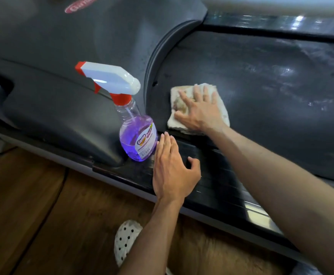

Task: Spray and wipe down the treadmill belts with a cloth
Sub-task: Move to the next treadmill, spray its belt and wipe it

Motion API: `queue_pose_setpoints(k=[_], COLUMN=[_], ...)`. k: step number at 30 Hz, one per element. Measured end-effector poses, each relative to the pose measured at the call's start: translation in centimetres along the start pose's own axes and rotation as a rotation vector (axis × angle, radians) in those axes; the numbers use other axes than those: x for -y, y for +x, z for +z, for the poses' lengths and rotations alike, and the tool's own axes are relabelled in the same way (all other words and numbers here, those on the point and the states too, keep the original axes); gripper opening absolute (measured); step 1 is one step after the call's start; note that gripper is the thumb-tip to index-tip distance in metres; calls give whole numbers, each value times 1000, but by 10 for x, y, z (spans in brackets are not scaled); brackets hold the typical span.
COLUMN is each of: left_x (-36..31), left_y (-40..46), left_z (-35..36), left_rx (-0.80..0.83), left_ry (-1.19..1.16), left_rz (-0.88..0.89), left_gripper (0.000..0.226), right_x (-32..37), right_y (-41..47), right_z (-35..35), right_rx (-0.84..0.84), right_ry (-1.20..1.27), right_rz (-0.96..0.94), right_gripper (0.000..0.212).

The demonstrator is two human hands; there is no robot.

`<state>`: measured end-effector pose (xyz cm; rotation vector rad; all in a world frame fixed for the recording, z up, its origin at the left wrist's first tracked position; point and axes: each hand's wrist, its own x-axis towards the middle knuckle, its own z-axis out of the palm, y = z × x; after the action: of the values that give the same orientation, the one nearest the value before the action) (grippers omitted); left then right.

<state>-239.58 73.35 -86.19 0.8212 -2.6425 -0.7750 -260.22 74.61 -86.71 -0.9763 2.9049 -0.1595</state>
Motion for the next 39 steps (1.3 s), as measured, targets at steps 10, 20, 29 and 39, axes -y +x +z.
queue_pose_setpoints(k=[10,20,29,39], left_x=[4,5,5,10], left_y=[0,0,1,0], left_z=[6,5,4,11], left_rx=[-31,-15,-3,-70], left_ry=[3,-37,-21,-35], left_rz=[9,1,-14,20], left_gripper=[81,82,82,84], right_x=[-53,44,47,51], right_y=[-24,55,10,80], right_z=[-4,1,7,13], right_rx=[79,39,53,26], right_ry=[-2,30,35,86], right_rz=[-72,-87,-300,-156], right_gripper=[80,73,93,70])
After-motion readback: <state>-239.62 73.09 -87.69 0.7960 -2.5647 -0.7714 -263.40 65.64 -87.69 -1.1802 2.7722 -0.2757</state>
